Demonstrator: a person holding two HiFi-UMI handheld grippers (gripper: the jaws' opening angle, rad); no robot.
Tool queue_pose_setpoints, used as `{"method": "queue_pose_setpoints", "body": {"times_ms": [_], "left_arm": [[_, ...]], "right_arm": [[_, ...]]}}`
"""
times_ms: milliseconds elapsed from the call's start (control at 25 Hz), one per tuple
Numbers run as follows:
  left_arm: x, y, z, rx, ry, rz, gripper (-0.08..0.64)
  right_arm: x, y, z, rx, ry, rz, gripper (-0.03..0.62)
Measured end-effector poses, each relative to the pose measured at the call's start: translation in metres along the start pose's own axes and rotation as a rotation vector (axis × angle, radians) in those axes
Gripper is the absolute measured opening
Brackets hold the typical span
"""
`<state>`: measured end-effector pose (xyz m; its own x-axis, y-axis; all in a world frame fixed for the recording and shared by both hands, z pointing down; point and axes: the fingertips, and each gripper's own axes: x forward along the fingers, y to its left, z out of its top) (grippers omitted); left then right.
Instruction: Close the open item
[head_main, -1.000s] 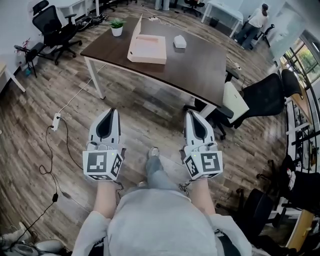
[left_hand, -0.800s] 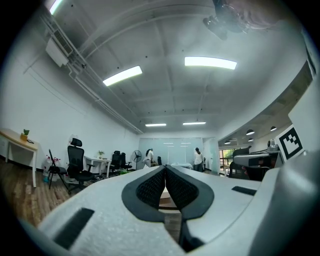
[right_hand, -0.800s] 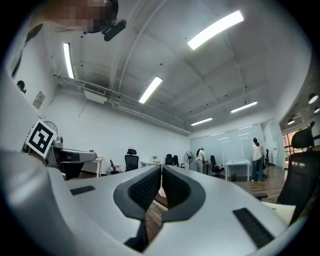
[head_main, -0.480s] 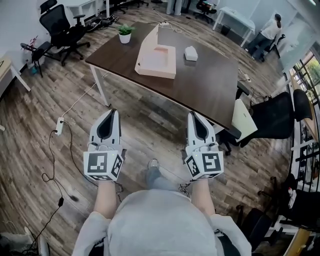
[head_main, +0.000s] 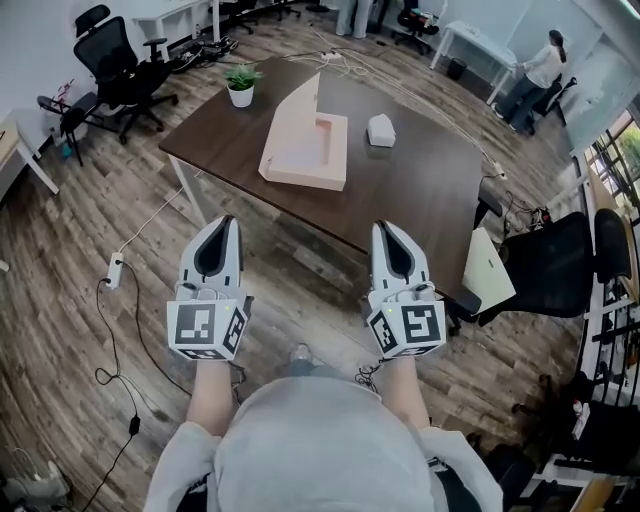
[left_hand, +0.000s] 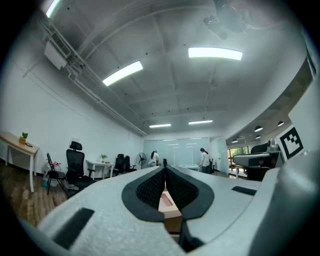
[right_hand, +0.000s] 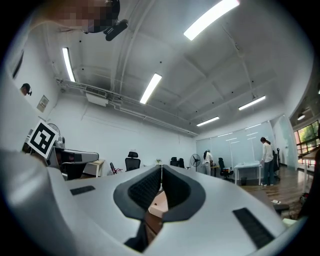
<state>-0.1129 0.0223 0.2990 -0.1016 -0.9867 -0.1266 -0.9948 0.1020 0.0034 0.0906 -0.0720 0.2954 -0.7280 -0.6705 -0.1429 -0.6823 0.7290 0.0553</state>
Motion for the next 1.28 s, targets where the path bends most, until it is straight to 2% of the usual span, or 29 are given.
{"method": "queue_pose_setpoints", "body": {"times_ms": [280, 720, 1280], "left_arm": [[0.059, -0.006, 0.001, 0.010, -0.023, 0.007, 0.009], [0.101, -0.003, -0.021, 0.025, 0.033, 0.021, 0.009], [0.208, 0.029, -0.037, 0.017, 0.049, -0.061, 0.009]], "right_arm": [[0.044, -0.042, -0.005, 0.004, -0.017, 0.020, 0.014], [0.088, -0.064, -0.031, 0.047, 0.012, 0.057, 0.014], [0.176, -0.101, -0.045, 0.049, 0.019, -0.024, 0.014]]}}
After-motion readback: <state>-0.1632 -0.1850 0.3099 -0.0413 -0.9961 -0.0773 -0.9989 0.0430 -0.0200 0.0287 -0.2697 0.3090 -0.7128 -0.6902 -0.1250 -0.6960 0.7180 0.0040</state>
